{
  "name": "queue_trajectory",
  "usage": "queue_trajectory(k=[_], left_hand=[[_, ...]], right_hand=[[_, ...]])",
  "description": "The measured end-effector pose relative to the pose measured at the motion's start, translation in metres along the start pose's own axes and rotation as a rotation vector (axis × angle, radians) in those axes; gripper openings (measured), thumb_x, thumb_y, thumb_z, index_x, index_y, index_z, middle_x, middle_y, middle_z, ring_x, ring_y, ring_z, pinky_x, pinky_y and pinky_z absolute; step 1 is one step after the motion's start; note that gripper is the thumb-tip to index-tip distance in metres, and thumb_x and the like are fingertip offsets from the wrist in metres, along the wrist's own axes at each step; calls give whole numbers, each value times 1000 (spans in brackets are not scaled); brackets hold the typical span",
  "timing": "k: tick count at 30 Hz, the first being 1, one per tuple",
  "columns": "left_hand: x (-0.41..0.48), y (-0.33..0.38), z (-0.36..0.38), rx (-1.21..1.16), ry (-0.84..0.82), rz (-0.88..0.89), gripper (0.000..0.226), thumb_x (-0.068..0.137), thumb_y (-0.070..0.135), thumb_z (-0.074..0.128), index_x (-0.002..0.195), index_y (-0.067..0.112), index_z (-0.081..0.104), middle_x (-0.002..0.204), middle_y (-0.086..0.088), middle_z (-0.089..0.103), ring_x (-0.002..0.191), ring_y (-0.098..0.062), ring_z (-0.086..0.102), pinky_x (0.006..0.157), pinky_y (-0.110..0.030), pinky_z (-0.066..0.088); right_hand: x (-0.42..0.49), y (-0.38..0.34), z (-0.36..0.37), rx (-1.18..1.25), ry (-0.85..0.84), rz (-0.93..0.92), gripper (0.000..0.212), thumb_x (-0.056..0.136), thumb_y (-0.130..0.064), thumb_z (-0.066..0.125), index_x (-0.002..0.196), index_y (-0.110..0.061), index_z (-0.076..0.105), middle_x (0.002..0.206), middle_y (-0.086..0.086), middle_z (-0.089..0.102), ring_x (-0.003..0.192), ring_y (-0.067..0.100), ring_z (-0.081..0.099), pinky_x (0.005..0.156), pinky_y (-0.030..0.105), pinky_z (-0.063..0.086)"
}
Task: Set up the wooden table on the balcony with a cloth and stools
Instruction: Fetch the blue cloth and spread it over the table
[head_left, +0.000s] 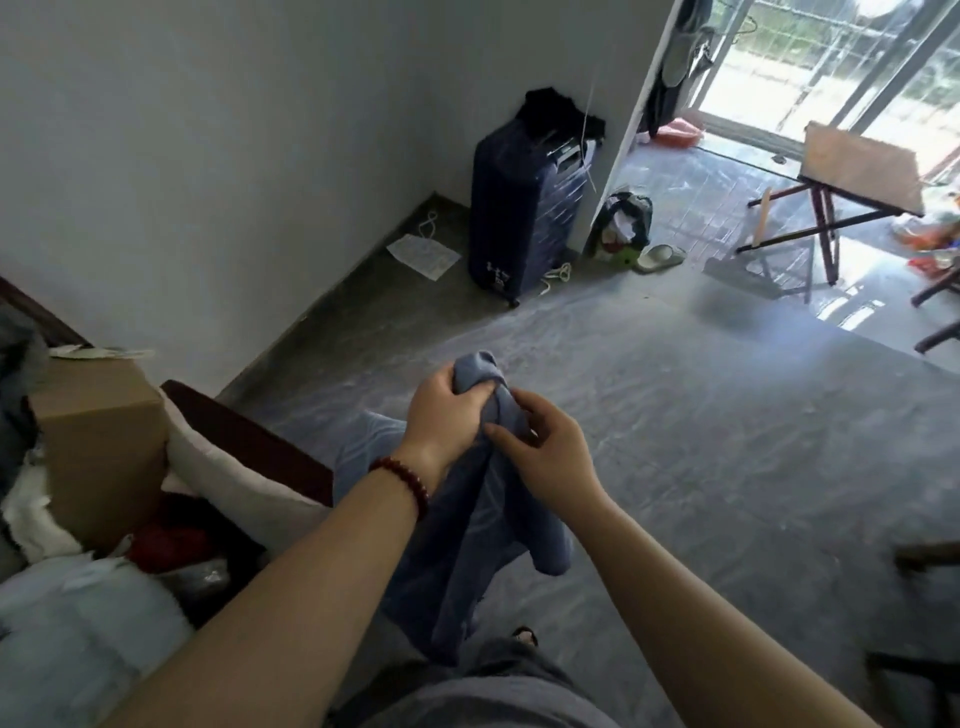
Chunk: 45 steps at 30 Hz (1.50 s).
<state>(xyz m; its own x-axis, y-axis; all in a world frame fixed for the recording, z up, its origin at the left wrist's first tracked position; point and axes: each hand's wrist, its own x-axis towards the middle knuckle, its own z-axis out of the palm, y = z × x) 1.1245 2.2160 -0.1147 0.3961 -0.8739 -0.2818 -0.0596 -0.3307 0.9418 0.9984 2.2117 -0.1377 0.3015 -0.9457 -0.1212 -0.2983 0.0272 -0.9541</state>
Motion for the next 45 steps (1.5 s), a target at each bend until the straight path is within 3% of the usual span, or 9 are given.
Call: queue_trajectory(k=[5, 10, 20, 23, 26, 30, 33, 39, 45], left_hand=[[13, 22, 87, 96, -156, 94, 10, 89, 19, 60, 85, 28, 57, 91, 2, 64, 93, -17, 62, 83, -35, 53], [15, 42, 148, 164, -366, 198, 22, 84, 15, 69, 101, 12, 55, 92, 2, 63, 88, -11, 60, 75, -22, 50], [65, 65, 231, 304, -503, 298, 28, 75, 15, 77, 93, 15, 55, 89, -4, 65, 82, -14, 62, 72, -27, 51], [92, 73, 266, 286, -586, 284, 28, 75, 19, 78, 87, 24, 53, 83, 4, 63, 75, -10, 62, 63, -20, 52], [125, 80, 302, 373, -729, 263, 38, 75, 20, 78, 105, 15, 55, 95, 3, 66, 86, -10, 63, 75, -21, 53], [173, 92, 352, 658, -875, 288, 35, 80, 23, 72, 110, 15, 56, 102, -2, 64, 98, -19, 61, 82, -27, 49], [207, 111, 389, 725, -900, 345, 10, 88, 24, 62, 94, 17, 56, 101, -10, 66, 94, -28, 62, 73, -26, 44], [250, 154, 453, 699, -889, 474, 17, 93, 19, 54, 107, 11, 60, 105, -8, 66, 95, -24, 61, 78, -31, 47], [278, 192, 508, 359, -739, 237, 8, 92, 17, 56, 86, 17, 61, 81, -2, 60, 79, -17, 55, 64, -23, 46]], right_hand=[[14, 22, -81, -119, 65, -9, 23, 81, -18, 71, 102, -24, 61, 82, -18, 62, 71, -14, 57, 62, 4, 42], [27, 39, -150, -137, 150, 26, 13, 89, -13, 59, 96, -23, 65, 84, -2, 69, 73, 5, 61, 65, 17, 47], [67, 74, -238, -371, 267, 145, 20, 79, -59, 48, 80, -40, 53, 65, -6, 61, 66, 14, 60, 68, 44, 53], [88, 74, -266, -262, 385, 151, 10, 84, -40, 55, 78, -33, 57, 64, -6, 61, 62, 13, 57, 63, 39, 51], [117, 69, -297, -141, 498, 108, 8, 87, -9, 59, 80, -12, 59, 68, -1, 59, 62, 12, 51, 59, 26, 42], [166, 61, -344, -95, 596, 115, 14, 90, -9, 59, 78, -5, 53, 69, 10, 55, 61, 13, 47, 56, 20, 38], [200, 54, -382, -121, 666, 134, 15, 88, -13, 63, 76, -16, 55, 67, -4, 56, 56, -1, 50, 54, 9, 38], [242, 60, -433, -84, 766, 175, 28, 87, -21, 66, 114, -18, 58, 99, -11, 61, 87, -2, 57, 71, 0, 42], [263, 82, -458, 19, 756, 229, 27, 83, -21, 72, 104, -31, 58, 101, -11, 65, 97, 8, 62, 90, 28, 53]])
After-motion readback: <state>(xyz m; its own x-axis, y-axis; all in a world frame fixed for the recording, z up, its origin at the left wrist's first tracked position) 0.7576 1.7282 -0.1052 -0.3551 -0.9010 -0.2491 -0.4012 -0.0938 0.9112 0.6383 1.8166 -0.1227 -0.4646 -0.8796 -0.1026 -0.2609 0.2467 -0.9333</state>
